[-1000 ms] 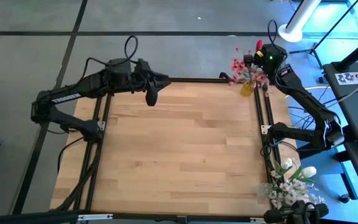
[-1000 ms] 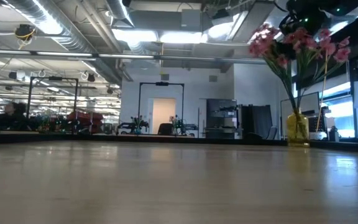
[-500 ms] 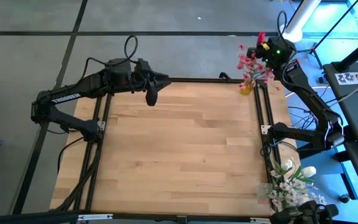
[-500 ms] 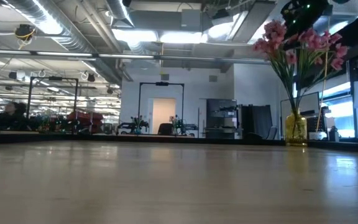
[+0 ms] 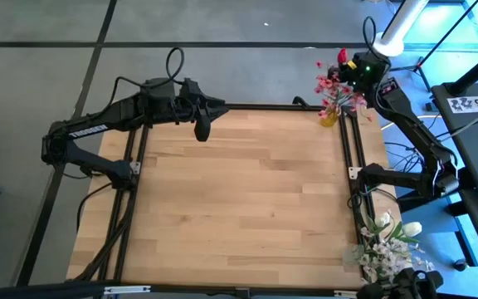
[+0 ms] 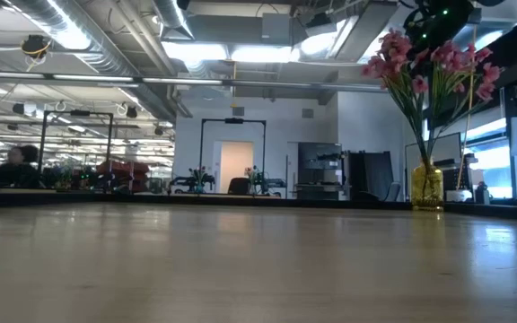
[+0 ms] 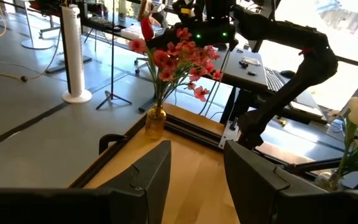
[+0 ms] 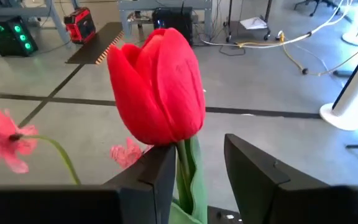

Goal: Sort flowers into vase by color
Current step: Put the red flower into the yellow vase, then return to Home Position

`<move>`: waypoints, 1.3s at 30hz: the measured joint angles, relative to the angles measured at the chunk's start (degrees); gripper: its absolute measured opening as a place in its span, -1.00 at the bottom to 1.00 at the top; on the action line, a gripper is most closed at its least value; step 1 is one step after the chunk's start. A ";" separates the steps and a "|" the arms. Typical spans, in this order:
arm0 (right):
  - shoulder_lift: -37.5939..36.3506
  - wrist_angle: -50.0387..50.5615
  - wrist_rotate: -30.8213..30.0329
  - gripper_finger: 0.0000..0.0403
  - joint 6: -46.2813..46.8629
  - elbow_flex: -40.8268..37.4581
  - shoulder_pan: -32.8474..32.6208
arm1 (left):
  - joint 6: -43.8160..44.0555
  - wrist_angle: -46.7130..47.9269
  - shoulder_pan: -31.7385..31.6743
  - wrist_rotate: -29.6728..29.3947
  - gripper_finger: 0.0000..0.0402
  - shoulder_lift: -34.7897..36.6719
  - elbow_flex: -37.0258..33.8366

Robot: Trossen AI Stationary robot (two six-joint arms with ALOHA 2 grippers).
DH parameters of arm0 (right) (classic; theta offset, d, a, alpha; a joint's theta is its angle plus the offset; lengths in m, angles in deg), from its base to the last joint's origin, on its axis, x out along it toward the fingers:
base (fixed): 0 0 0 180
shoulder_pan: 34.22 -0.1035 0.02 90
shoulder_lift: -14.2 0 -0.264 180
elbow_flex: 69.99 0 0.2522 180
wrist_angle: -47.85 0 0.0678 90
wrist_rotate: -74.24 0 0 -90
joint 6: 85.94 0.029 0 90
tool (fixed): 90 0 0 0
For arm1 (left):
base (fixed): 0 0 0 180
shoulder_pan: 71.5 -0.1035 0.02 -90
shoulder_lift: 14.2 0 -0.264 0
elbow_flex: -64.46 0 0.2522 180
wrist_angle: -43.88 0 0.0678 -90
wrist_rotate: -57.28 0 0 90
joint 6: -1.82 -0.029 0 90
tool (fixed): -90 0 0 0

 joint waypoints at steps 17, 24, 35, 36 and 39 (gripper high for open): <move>8.27 23.84 6.83 -0.31 0.31 13.14 2.51 | 0.46 -0.89 -0.11 0.00 -0.28 -0.02 0.00; 8.39 26.50 11.42 -0.31 -0.75 15.23 2.53 | 1.48 -0.87 0.02 0.11 -0.28 -0.03 -0.01; 8.39 28.36 10.72 -0.31 -4.74 16.28 2.51 | 1.68 -1.68 0.02 0.68 -0.28 -0.04 -0.04; 8.47 28.25 9.45 -0.31 -5.43 16.28 2.51 | 1.68 -1.68 0.02 0.69 -0.28 -0.04 -0.04; 8.84 27.71 7.11 -0.31 -5.48 16.28 2.54 | 1.68 -1.70 -0.12 0.69 -0.28 -0.04 -0.04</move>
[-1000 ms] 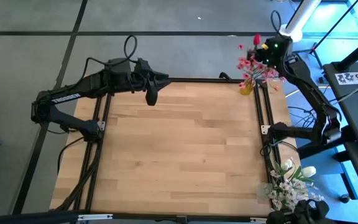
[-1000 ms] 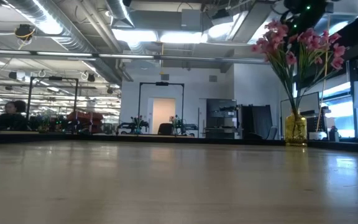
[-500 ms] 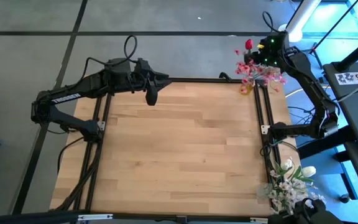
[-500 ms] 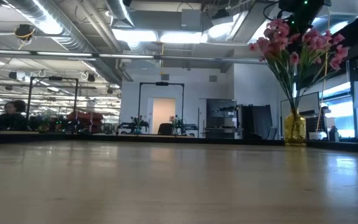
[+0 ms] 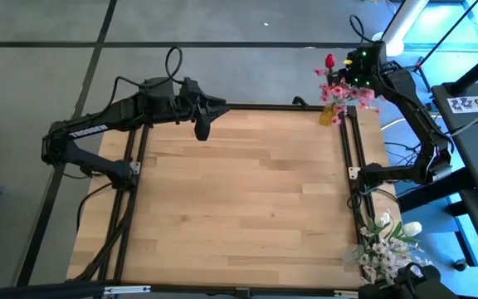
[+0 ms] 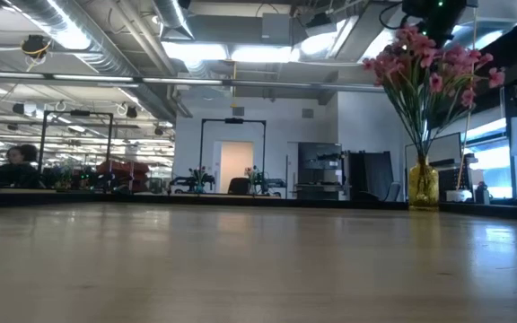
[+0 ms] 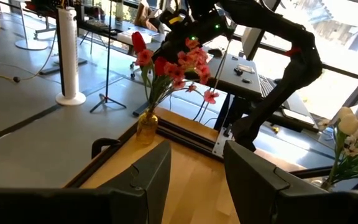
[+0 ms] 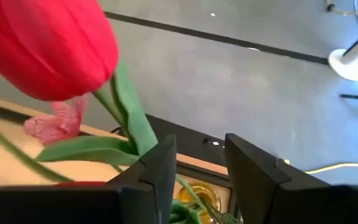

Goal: Sort flowers into vase by color
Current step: Return to Home Position

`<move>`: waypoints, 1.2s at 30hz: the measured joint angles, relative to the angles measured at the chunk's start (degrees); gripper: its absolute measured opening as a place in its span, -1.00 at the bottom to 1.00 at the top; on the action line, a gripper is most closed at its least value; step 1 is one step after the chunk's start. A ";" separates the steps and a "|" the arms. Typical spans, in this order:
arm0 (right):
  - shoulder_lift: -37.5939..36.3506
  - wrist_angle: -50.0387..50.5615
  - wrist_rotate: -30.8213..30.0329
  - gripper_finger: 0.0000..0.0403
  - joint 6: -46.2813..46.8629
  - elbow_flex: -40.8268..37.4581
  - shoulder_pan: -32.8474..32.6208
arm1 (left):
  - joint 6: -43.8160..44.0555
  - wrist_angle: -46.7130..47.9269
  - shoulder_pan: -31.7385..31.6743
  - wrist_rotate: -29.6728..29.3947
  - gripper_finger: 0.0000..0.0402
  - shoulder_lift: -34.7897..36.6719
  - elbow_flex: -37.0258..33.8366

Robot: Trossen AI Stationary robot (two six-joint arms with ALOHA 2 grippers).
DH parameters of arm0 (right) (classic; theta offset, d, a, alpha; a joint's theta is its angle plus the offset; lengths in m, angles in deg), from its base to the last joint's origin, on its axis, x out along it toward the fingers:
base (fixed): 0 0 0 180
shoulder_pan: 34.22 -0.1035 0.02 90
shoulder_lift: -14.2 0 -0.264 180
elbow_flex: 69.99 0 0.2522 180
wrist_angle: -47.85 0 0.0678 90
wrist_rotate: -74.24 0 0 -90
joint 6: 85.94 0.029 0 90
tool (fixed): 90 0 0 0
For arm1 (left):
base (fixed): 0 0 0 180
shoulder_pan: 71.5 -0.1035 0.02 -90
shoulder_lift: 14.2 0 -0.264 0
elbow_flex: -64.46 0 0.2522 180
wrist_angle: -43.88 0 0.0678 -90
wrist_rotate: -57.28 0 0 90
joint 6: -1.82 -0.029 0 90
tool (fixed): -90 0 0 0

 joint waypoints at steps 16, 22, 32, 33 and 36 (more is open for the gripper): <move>0.60 -2.76 -6.35 -0.63 -0.50 -0.02 -0.02 | 0.35 -0.24 0.36 -0.01 -0.28 0.00 0.00; -0.17 -3.38 -10.20 -0.97 -1.84 -0.07 -0.02 | 0.28 -1.09 0.36 -0.01 -0.28 0.00 0.00; -1.88 -11.29 -13.24 -0.87 2.03 -0.07 -0.03 | -0.17 -3.33 -0.08 -0.03 -0.28 0.00 0.00; -2.06 -12.32 -13.33 -0.87 2.74 -0.09 -0.02 | -0.17 -3.55 -0.08 -0.03 -0.28 0.00 0.00; -3.49 -17.87 -13.23 -0.87 4.56 -0.09 -0.05 | -0.15 -5.01 -0.06 0.01 -0.28 0.00 0.00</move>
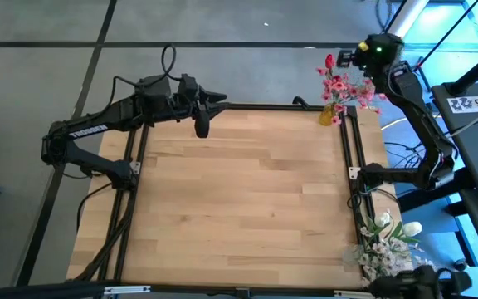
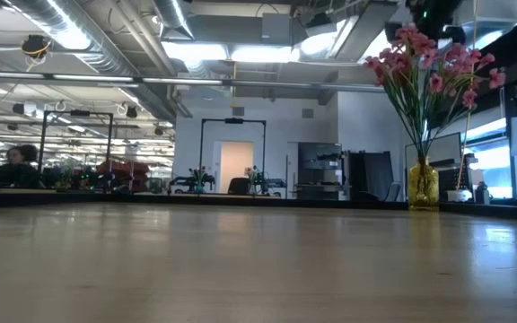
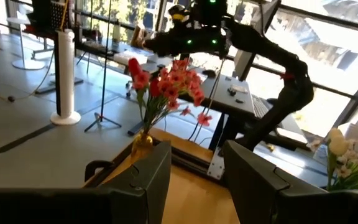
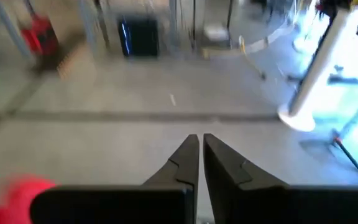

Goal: Sort flowers into vase by color
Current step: Return to Home Position

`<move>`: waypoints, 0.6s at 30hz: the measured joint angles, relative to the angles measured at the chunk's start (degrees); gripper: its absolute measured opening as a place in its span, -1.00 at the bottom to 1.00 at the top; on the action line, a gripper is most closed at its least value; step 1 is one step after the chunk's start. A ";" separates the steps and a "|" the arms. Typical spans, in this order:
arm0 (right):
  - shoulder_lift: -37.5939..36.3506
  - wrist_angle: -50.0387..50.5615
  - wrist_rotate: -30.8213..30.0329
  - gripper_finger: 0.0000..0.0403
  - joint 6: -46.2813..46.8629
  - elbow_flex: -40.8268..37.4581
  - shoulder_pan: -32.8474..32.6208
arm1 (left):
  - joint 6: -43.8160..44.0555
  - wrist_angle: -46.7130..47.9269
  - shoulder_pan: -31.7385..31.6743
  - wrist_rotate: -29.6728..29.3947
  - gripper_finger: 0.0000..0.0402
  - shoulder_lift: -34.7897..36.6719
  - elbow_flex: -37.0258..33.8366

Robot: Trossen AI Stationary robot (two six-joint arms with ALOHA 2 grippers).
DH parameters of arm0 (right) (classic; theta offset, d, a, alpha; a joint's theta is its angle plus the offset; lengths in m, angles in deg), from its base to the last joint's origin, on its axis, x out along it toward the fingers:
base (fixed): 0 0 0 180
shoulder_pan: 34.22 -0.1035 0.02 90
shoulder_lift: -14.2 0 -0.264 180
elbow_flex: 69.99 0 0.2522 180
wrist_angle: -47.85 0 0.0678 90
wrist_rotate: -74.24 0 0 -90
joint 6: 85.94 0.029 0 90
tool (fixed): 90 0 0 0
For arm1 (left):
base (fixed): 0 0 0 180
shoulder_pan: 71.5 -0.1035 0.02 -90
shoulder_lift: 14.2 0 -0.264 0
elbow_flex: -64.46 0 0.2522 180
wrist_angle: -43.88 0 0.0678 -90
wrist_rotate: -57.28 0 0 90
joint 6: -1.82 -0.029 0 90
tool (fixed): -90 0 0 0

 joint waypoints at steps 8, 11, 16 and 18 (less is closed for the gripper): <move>0.18 -14.61 27.19 -0.97 11.86 0.11 -0.13 | -0.09 -0.67 -0.02 -0.02 -0.28 0.00 0.00; 3.17 -12.40 32.91 -0.97 12.98 -0.04 -1.75 | -0.09 -1.16 -0.02 -0.04 -0.28 0.00 0.00; 5.04 -7.37 27.35 -0.98 8.44 -0.02 -3.55 | 0.32 -1.50 0.10 -0.02 -0.28 0.00 0.00; 4.95 -4.26 24.89 -0.98 6.91 -0.02 -3.53 | 0.42 -1.52 0.62 -0.02 -0.28 0.00 0.00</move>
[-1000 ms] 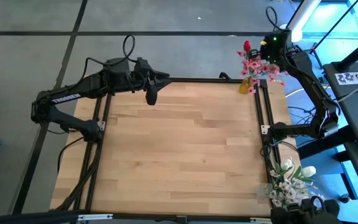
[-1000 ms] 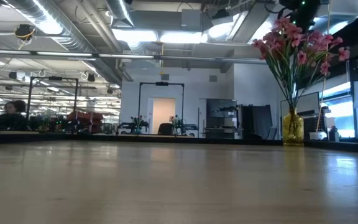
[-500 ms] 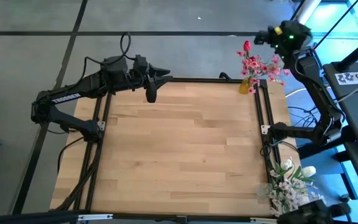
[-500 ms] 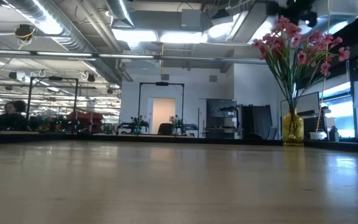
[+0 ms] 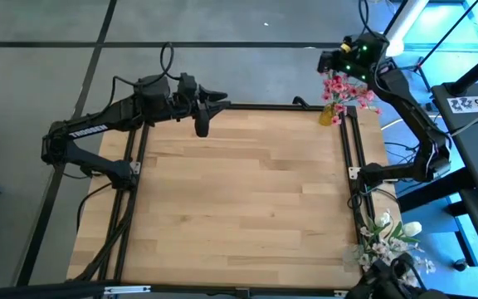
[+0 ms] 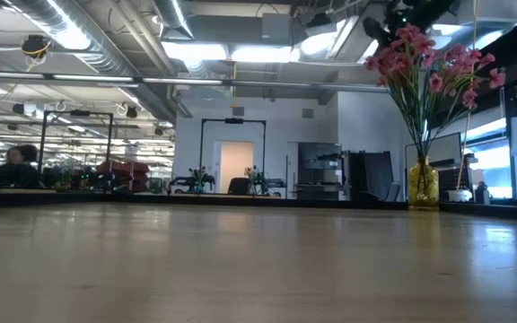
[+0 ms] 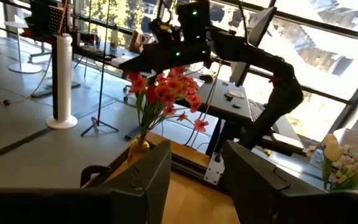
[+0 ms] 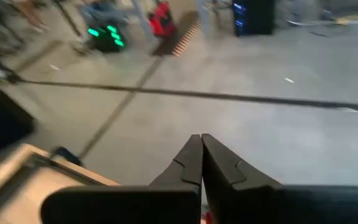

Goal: Sort flowers into vase by color
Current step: Return to Home Position

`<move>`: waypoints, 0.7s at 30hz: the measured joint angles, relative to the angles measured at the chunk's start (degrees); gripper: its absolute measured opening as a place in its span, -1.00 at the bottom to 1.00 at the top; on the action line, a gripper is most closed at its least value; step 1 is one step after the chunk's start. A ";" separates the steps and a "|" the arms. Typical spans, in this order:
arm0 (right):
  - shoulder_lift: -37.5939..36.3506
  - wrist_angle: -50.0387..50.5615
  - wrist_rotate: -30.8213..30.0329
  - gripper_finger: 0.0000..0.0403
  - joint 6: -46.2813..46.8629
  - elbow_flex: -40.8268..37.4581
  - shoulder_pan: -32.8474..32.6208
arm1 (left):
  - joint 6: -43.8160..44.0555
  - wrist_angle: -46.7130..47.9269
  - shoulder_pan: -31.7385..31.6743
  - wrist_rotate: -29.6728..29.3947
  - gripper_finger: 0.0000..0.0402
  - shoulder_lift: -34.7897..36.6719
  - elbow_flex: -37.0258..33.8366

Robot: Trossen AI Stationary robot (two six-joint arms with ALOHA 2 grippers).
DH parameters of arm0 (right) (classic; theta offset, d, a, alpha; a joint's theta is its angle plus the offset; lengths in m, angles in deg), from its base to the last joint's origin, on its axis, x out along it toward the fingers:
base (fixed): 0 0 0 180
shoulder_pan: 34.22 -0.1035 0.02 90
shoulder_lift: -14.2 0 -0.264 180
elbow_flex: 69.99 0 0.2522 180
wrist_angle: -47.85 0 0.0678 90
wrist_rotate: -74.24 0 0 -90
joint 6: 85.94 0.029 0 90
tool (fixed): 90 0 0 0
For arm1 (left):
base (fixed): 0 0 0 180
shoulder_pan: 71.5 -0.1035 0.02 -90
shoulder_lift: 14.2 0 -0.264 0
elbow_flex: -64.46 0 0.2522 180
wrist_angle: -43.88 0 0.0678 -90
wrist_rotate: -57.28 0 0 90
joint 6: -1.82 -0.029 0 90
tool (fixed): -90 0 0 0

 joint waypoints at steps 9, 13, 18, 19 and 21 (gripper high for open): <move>-1.78 5.12 -3.96 -0.99 -2.84 0.02 0.17 | -0.38 0.09 0.66 0.20 -0.28 0.00 0.00; -5.00 -2.01 -3.02 -0.99 -2.82 0.02 0.11 | -0.18 0.20 -0.72 4.04 -0.28 0.47 0.00; -8.75 -10.19 6.81 -0.99 -2.87 0.04 0.11 | -0.34 1.40 -3.60 9.04 -0.28 1.44 0.00; -9.44 -11.25 9.61 -0.99 -3.15 0.04 0.03 | -0.60 1.40 -4.39 11.29 -0.28 1.44 0.00; -10.81 -13.34 13.91 -0.99 -5.01 0.04 -1.73 | -1.68 1.23 -6.00 17.36 -0.28 1.38 0.00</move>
